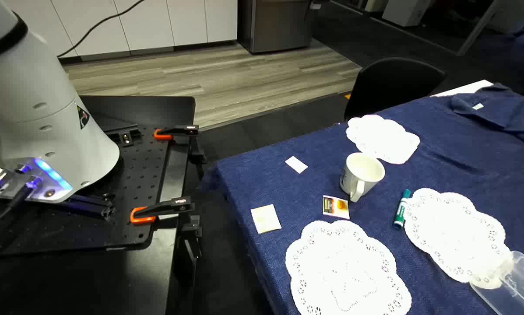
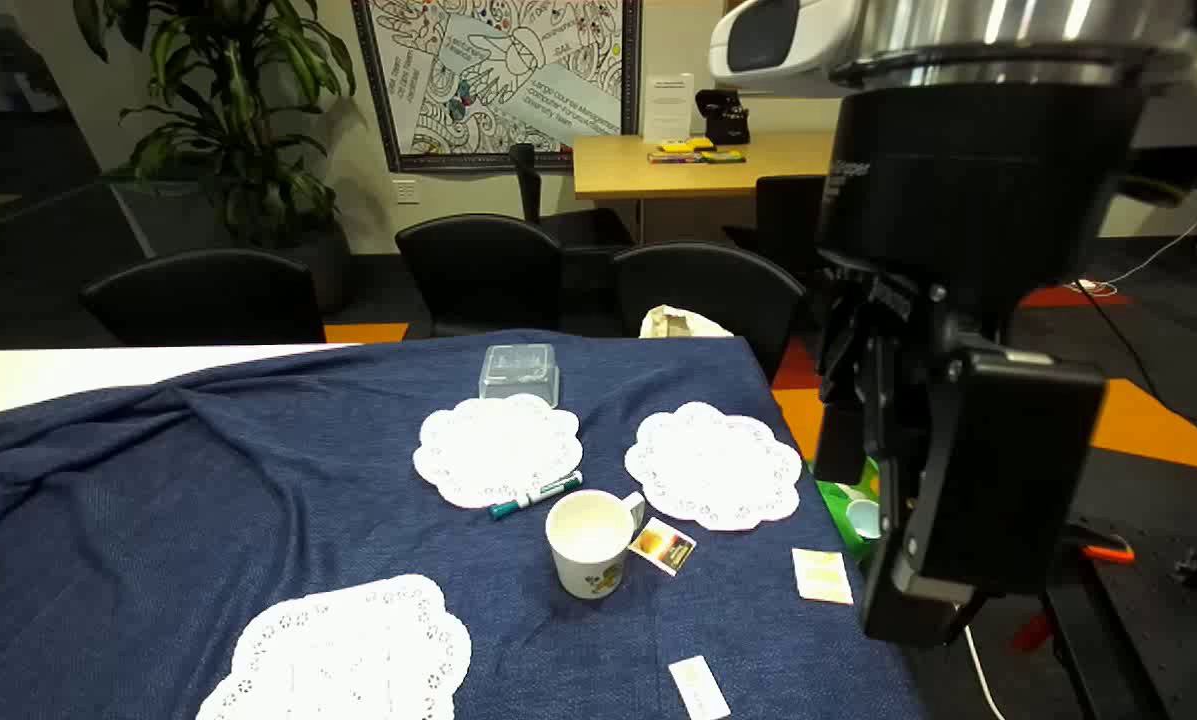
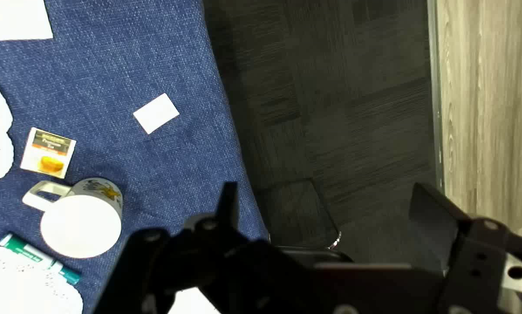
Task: Move the white mug to the right
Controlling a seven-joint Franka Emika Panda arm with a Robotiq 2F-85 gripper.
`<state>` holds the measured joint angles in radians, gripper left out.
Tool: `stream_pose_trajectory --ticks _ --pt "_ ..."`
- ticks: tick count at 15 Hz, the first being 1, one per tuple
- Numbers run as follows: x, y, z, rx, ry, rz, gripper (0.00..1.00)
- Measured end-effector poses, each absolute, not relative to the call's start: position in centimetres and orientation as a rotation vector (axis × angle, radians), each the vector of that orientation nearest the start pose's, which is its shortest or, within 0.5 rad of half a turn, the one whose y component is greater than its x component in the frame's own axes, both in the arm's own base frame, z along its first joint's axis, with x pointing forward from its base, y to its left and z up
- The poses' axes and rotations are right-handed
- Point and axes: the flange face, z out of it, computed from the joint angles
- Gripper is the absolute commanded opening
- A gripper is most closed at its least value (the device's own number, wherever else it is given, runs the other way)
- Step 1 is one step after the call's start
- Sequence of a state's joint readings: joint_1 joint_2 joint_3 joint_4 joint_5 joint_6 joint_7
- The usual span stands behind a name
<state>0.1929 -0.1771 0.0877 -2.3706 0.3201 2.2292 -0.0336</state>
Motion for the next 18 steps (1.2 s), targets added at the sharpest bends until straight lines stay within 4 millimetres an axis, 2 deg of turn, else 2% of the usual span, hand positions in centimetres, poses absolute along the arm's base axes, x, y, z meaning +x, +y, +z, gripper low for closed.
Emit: stream_pose_trajectory --ticks 11,15,18 --pt "45.8 14.5 39.8 -2.894 -0.182 -0.025 1.00" --pt "47.0 14.5 39.2 -2.904 -0.205 -0.083 1.00" --pt "48.7 13.5 37.8 -2.928 -0.225 -0.079 1.00"
